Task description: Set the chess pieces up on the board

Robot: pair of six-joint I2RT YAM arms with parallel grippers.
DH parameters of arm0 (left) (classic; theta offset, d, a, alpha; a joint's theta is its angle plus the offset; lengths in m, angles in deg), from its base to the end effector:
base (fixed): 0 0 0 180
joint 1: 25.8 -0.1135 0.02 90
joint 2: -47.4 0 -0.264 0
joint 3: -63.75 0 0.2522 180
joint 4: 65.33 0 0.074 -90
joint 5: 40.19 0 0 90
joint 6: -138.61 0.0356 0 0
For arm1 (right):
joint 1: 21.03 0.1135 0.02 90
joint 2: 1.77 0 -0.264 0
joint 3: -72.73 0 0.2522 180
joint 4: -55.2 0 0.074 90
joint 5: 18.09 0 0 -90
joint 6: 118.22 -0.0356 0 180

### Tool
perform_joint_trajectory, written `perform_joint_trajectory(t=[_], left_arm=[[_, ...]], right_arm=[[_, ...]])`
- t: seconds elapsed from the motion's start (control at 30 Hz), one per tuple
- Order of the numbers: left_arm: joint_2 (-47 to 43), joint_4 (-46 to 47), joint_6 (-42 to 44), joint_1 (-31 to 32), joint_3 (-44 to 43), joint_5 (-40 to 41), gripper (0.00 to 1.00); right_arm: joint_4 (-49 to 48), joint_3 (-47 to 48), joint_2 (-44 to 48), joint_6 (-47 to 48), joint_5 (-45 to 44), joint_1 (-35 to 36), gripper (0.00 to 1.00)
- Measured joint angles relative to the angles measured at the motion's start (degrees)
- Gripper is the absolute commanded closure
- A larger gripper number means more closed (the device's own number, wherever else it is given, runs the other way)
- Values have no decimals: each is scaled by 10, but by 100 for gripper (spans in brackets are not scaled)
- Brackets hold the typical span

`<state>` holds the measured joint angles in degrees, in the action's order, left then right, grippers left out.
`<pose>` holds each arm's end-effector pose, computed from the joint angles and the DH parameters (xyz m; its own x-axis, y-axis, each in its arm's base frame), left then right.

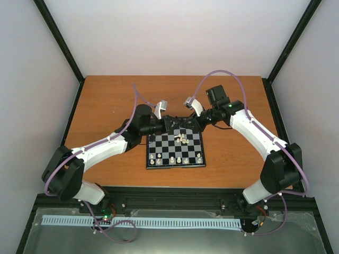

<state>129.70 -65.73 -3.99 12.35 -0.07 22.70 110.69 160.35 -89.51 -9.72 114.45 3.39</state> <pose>0.2446 -0.2128 0.2610 -0.8607 -0.2231 -0.4576 0.3378 0.4222 -0.8412 0.2800 0.1536 0.2941 -0.5056 -0.4863 -0.7127 -0.8570 0.3783 0.3499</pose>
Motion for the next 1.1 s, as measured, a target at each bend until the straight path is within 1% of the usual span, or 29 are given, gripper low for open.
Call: perform_joint_trajectory(t=[0.03,0.07,0.2,0.3,0.4,0.5,0.63,0.73,0.93,1.1], left_arm=[[0,0,0,0,0,1,95],[0,-1,1,0,0,1,95],[2,-32,19,1,-5,12,95],[18,-73,50,4,-29,25,95],[45,-118,93,14,-61,45,95],[81,-169,147,38,-100,72,93],[128,-229,212,76,-150,109,93],[163,-272,258,102,-189,137,93],[229,-346,327,137,-253,178,94],[263,-388,362,157,-277,195,94]], right_arm=[[0,0,0,-1,0,0,67],[0,0,0,1,0,0,63],[1,0,0,2,5,-14,54],[13,0,2,11,23,-58,49],[38,0,12,25,34,-120,49],[47,-9,38,32,33,-163,48],[47,-47,96,33,29,-177,48],[40,-64,113,32,21,-187,48],[24,-75,112,30,7,-202,48],[15,-76,107,30,6,-202,48]])
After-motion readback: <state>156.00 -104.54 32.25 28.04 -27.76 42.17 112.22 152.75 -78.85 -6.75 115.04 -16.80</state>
